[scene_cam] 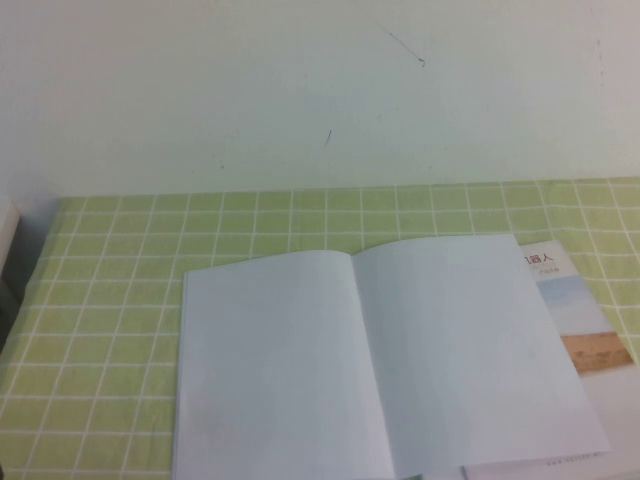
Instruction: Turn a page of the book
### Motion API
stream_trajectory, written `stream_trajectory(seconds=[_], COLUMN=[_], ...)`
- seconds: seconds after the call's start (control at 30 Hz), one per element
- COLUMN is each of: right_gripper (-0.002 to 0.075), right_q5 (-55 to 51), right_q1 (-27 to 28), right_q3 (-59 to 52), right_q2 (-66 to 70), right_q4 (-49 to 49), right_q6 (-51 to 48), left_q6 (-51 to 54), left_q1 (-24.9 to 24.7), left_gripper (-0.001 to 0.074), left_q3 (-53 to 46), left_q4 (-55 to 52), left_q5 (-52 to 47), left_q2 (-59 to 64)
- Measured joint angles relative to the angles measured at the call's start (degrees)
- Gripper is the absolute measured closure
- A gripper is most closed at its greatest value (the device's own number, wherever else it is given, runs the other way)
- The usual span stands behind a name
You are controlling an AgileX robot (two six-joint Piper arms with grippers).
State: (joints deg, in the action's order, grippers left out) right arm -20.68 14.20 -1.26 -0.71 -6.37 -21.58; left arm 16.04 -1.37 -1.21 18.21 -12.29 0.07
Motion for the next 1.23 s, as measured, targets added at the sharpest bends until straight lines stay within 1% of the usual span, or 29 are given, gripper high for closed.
stream_trajectory(seconds=[0.1, 0.2, 0.3, 1.13, 1.23], right_gripper=[0.0727, 0.0727, 0.0727, 0.0727, 0.0727], right_q5=[0.0, 0.0, 0.0, 0.0, 0.0], right_q1=[0.0, 0.0, 0.0, 0.0, 0.0], right_q3=[0.0, 0.0, 0.0, 0.0, 0.0], right_q2=[0.0, 0.0, 0.0, 0.0, 0.0], right_q4=[0.0, 0.0, 0.0, 0.0, 0.0], right_q6=[0.0, 0.0, 0.0, 0.0, 0.0], left_q6=[-1.0, -5.7, -9.4, -10.8, -10.8], left_q1=[1.0, 2.4, 4.0, 4.5, 5.1], left_gripper=[0.0738, 0.0738, 0.0738, 0.0738, 0.0738], left_q3=[-0.1, -0.1, -0.1, -0.1, -0.1], left_q4=[-1.9, -5.9, -7.9, -9.2, -9.2], left_q5=[-2.3, -5.0, -5.3, -5.3, -5.3], left_q2=[-0.5, -0.6, -0.6, -0.6, -0.6])
